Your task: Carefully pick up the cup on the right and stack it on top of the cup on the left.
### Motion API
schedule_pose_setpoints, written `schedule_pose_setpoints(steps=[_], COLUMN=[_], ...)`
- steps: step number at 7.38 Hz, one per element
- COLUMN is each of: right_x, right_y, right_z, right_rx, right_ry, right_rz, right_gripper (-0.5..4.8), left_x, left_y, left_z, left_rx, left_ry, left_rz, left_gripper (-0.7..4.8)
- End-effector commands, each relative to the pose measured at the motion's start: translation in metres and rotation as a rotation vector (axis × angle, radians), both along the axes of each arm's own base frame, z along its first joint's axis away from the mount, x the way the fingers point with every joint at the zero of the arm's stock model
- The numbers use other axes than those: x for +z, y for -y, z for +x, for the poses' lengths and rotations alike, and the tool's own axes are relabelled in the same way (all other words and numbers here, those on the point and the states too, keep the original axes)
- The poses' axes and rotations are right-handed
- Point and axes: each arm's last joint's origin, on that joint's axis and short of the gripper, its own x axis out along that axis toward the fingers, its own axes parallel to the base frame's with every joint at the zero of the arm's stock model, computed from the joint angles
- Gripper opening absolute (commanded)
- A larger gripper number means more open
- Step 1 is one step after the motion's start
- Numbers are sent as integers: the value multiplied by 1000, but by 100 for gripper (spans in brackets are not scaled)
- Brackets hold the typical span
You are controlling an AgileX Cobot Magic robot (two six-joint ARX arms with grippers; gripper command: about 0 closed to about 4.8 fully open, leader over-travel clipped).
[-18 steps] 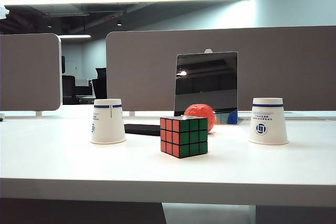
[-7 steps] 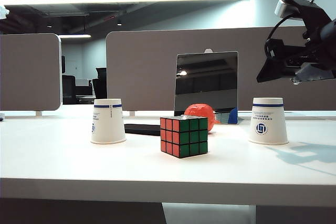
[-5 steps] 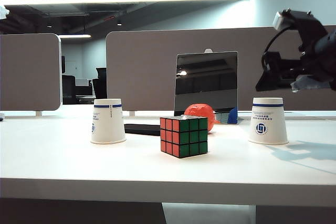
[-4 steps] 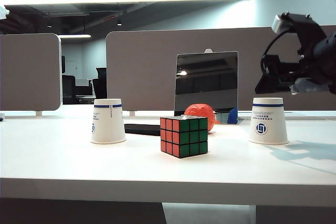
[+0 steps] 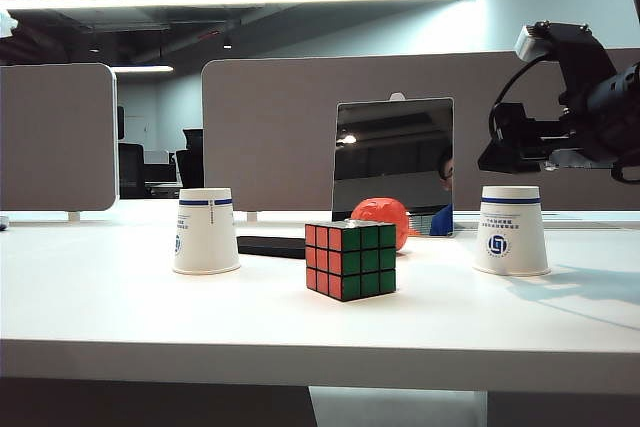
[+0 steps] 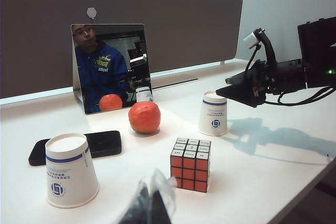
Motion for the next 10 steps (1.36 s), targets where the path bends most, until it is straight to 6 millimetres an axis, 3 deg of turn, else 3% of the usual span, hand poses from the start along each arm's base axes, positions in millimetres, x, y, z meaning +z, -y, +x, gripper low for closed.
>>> schedule_pose_setpoints(steps=[1,4,7,8,10], right_x=[-1,-1,-6,-21,-15], right_y=[-1,-1,-1,-2,-1], right_z=[0,-1,1,8,10], right_rx=[15,27,23,17,-28], right_ry=[-22,-29,-42,-45,20], right_rz=[5,7,4,2,2], right_gripper=[479,358,360,406,423], left_x=[2,2,2,2,2], left_y=[0,0,0,0,0], left_z=[0,0,0,0,0], left_rx=[-6,-5,-6,-6,-6], left_ry=[12,12,13,12,12], left_rz=[-1,-1,-1,-1,-1], left_gripper=[-5,-5,-5,-5,-5])
